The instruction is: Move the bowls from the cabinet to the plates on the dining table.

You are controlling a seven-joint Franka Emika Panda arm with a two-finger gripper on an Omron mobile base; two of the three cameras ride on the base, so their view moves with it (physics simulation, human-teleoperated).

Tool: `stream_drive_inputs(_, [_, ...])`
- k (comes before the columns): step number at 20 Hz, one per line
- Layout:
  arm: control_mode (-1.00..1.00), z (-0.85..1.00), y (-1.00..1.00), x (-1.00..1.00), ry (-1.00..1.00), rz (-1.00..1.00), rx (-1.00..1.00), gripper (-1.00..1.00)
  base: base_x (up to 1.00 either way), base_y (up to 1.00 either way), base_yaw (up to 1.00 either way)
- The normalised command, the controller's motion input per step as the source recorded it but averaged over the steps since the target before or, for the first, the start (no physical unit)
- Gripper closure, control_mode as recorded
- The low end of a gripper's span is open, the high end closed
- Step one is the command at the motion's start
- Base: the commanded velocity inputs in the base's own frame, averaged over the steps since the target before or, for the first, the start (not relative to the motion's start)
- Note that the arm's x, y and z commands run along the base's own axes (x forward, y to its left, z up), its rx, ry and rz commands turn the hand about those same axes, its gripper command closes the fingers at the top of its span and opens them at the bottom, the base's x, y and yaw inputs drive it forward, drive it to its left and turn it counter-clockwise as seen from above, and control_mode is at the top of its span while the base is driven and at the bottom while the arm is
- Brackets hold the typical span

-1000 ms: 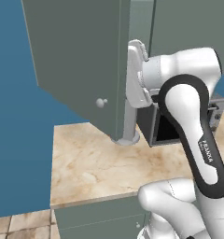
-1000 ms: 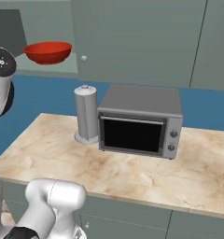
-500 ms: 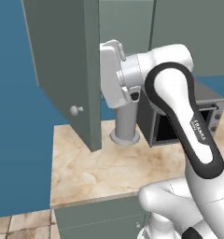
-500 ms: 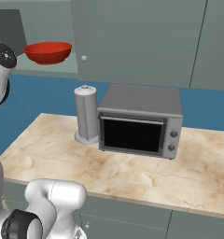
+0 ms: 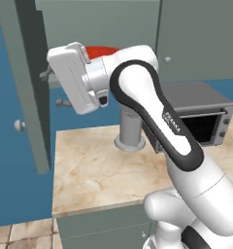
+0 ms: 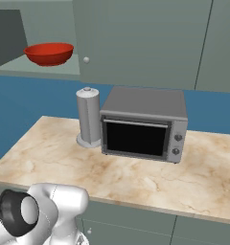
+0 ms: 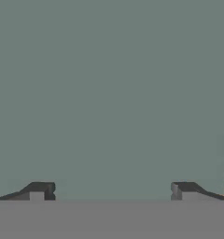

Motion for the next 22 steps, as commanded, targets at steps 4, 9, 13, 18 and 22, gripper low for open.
stream_drive_inputs(4, [-1.0, 0.0, 0.27, -0.01, -0.01, 0.0, 0.0, -1.0, 0.0, 0.0, 0.0])
stream_drive_inputs(9, [-1.0, -0.01, -0.28, -0.08, -0.08, -0.04, 0.0, -1.0, 0.0, 0.0, 0.0])
stream_drive_inputs(13, [-1.0, 0.0, -0.89, -0.42, -0.14, -0.2, 0.0, -1.0, 0.0, 0.0, 0.0])
stream_drive_inputs(18, [-1.0, 0.0, -1.0, -0.48, -0.13, -0.25, 0.0, -1.0, 0.0, 0.0, 0.0])
stream_drive_inputs(22, [-1.0, -0.02, -1.0, -0.47, -0.12, -0.27, 0.0, -1.0, 0.0, 0.0, 0.0])
